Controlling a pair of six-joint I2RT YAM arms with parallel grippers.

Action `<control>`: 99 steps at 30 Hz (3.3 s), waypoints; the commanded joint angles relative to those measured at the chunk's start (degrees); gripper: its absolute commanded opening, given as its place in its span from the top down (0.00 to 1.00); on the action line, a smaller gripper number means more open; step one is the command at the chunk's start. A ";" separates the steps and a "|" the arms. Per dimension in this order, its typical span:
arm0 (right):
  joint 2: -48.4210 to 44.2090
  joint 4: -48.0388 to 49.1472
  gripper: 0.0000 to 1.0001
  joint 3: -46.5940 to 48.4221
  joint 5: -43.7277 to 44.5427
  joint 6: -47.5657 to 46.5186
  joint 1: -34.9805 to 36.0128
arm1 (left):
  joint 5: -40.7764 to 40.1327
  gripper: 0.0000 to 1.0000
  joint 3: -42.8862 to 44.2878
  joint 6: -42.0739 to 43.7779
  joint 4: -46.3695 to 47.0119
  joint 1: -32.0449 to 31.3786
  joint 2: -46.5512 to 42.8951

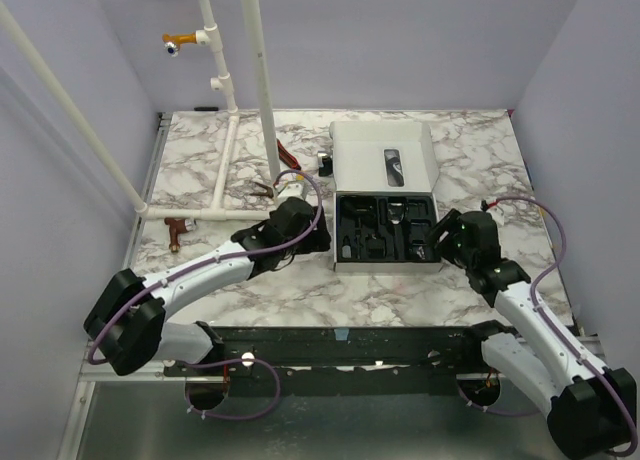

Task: Sort the hair-cutting tools
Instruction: Adjust the haircut tool at the center of the board, then adjust the storage box at the center of the board.

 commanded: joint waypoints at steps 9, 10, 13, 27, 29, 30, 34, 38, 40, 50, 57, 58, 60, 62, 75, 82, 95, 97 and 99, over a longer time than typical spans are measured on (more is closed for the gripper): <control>-7.91 1.19 0.47 -3.01 -7.81 -2.25 -0.04 | -7.36 0.80 4.40 -0.30 -2.24 8.05 8.75; -8.45 1.26 0.48 -3.11 -8.05 -2.41 -0.04 | -8.43 0.88 5.16 -0.04 -2.40 8.07 9.77; -9.45 1.44 0.50 -3.43 -9.11 -2.74 -0.04 | -10.94 1.00 8.07 0.65 -3.26 8.33 12.81; -12.28 1.44 0.51 -5.10 -10.04 -2.18 0.02 | -19.70 1.00 17.16 3.14 -8.14 9.31 25.15; -12.29 1.53 0.52 -5.15 -9.96 -2.15 0.04 | -19.78 1.00 16.78 2.86 -8.44 9.43 25.33; -12.32 1.53 0.52 -5.10 -9.99 -2.19 0.11 | -19.47 1.00 16.31 2.38 -8.55 9.37 25.10; -12.12 1.53 0.50 -4.71 -9.93 -2.35 0.22 | -17.71 1.00 12.20 0.90 -6.52 9.31 21.43; -11.87 1.70 0.48 -4.27 -9.86 -2.37 0.23 | -18.08 1.00 9.39 0.38 -6.29 8.54 17.48; -11.92 1.87 0.48 -4.29 -9.71 -2.24 0.21 | -19.06 1.00 8.41 0.35 -6.35 7.81 15.90; -10.50 2.68 0.36 -3.75 -7.03 -0.68 0.23 | -19.06 1.00 14.61 3.31 -6.10 2.86 17.30; -12.05 -0.55 0.31 -0.99 -5.73 -0.93 0.27 | -12.78 0.80 21.64 3.93 -6.64 1.87 23.74; -12.49 -0.86 0.31 -0.93 -5.61 -0.95 0.23 | -11.86 0.71 21.97 3.93 -6.28 1.79 24.53; -12.97 -1.43 0.30 -0.87 -5.63 -0.78 0.17 | -10.03 0.61 22.48 3.84 -5.71 1.51 25.56; -13.08 -1.81 0.30 -0.97 -5.93 -0.48 0.19 | -9.21 0.57 22.59 3.92 -5.08 1.06 26.19; -13.76 -3.46 0.30 0.37 -6.20 -0.62 0.21 | -5.18 0.56 25.42 5.25 -2.76 -1.69 30.71; -14.70 -5.57 0.29 0.91 -3.17 -0.97 0.23 | -9.17 0.50 22.56 1.61 -2.35 -2.28 25.78; -15.19 -5.31 0.29 1.32 -4.24 -0.71 0.25 | -2.10 0.43 28.29 -1.67 -4.22 -0.72 27.14; -15.24 -5.42 0.29 1.33 -4.49 -0.55 0.24 | -0.70 0.43 30.11 -1.08 -5.10 -0.70 29.40; -15.21 -5.47 0.29 1.36 -4.84 -0.45 0.23 | 0.69 0.44 30.98 -0.49 -5.35 -0.84 31.29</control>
